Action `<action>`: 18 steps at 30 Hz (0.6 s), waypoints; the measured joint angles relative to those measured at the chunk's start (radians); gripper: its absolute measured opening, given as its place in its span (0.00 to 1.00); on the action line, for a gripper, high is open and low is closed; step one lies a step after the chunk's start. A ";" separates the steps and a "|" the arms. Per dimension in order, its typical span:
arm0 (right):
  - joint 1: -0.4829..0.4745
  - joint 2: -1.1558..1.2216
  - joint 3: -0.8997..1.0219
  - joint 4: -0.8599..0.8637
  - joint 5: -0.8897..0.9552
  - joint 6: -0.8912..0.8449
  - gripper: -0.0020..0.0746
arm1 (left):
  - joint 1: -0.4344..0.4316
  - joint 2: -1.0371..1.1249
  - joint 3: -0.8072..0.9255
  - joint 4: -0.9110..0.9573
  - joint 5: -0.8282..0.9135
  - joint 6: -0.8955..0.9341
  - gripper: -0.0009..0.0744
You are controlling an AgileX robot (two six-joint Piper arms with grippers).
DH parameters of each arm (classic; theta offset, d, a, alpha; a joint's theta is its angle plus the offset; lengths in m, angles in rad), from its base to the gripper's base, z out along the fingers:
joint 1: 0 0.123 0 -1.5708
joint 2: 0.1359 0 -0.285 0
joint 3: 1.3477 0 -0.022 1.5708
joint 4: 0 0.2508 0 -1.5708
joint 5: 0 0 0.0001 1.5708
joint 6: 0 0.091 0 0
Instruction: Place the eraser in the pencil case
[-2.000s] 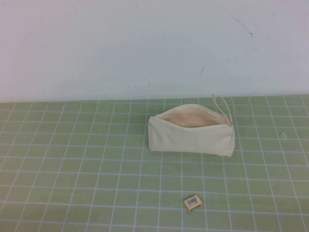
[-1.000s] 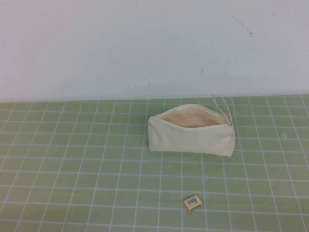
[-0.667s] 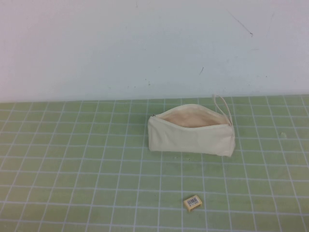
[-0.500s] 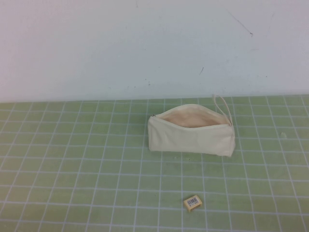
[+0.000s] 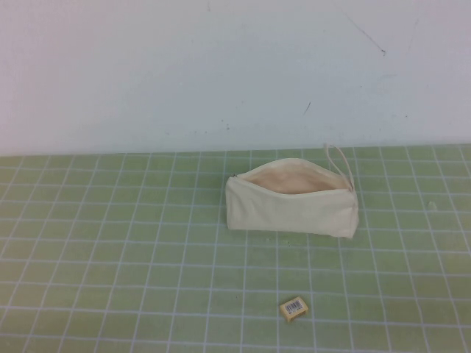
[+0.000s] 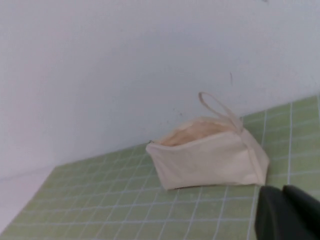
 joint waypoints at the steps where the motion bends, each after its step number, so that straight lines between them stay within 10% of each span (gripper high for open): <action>1: 0.000 0.027 -0.051 -0.013 0.028 -0.051 0.02 | 0.000 0.000 0.000 0.000 0.000 0.000 0.01; 18: 0.000 0.782 -0.679 -0.348 0.528 -0.403 0.03 | 0.000 0.000 0.000 0.000 0.000 0.000 0.01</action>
